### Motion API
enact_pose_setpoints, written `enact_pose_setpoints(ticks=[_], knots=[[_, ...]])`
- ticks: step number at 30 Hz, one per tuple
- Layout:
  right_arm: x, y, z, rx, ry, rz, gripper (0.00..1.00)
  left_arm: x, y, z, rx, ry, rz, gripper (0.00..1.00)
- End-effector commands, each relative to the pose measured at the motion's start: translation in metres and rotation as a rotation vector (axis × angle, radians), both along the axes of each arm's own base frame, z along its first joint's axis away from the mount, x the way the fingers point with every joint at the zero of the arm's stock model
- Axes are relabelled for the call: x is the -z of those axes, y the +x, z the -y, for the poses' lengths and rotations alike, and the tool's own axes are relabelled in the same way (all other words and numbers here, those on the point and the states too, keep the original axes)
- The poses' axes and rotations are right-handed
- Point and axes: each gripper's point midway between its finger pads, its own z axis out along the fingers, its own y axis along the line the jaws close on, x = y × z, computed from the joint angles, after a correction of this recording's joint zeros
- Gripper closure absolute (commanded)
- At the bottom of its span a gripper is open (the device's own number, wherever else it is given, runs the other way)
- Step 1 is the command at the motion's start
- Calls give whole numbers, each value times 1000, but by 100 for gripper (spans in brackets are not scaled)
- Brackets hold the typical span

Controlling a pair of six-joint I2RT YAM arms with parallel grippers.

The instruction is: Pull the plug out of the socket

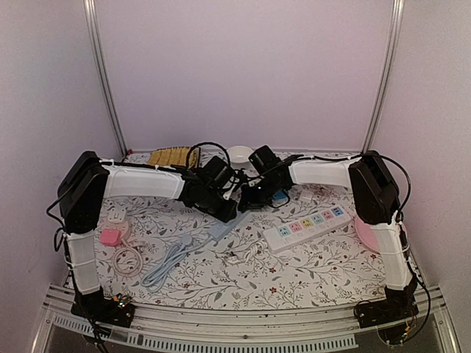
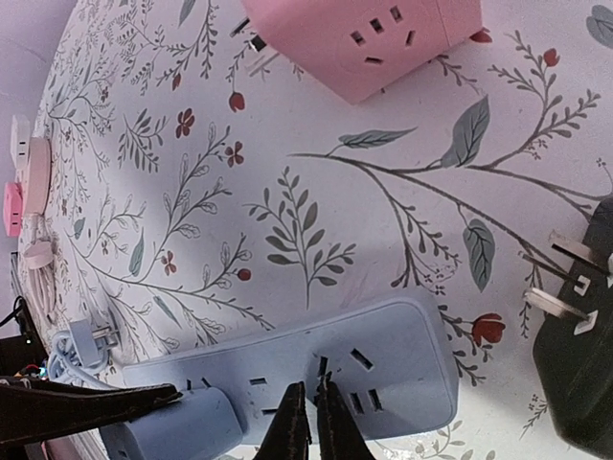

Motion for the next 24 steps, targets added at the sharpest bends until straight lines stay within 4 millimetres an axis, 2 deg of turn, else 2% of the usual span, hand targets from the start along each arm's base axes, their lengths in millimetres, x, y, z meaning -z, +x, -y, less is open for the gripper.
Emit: enact_pose_setpoints(ticks=[1, 5, 9, 18, 24], knots=[[88, -37, 55, 18, -321, -143, 92, -64, 20, 5, -41, -173, 45, 100], [89, -40, 55, 12, -328, -146, 92, -59, 27, -3, -72, -254, -49, 100], [91, -44, 54, 5, -334, -150, 92, -59, 28, -3, -64, -261, -59, 100], [94, -46, 53, 1, -329, -163, 92, -73, 15, 8, 5, -122, 124, 100], [95, -47, 52, 0, -323, -173, 92, -75, 7, 14, 47, -23, 222, 100]])
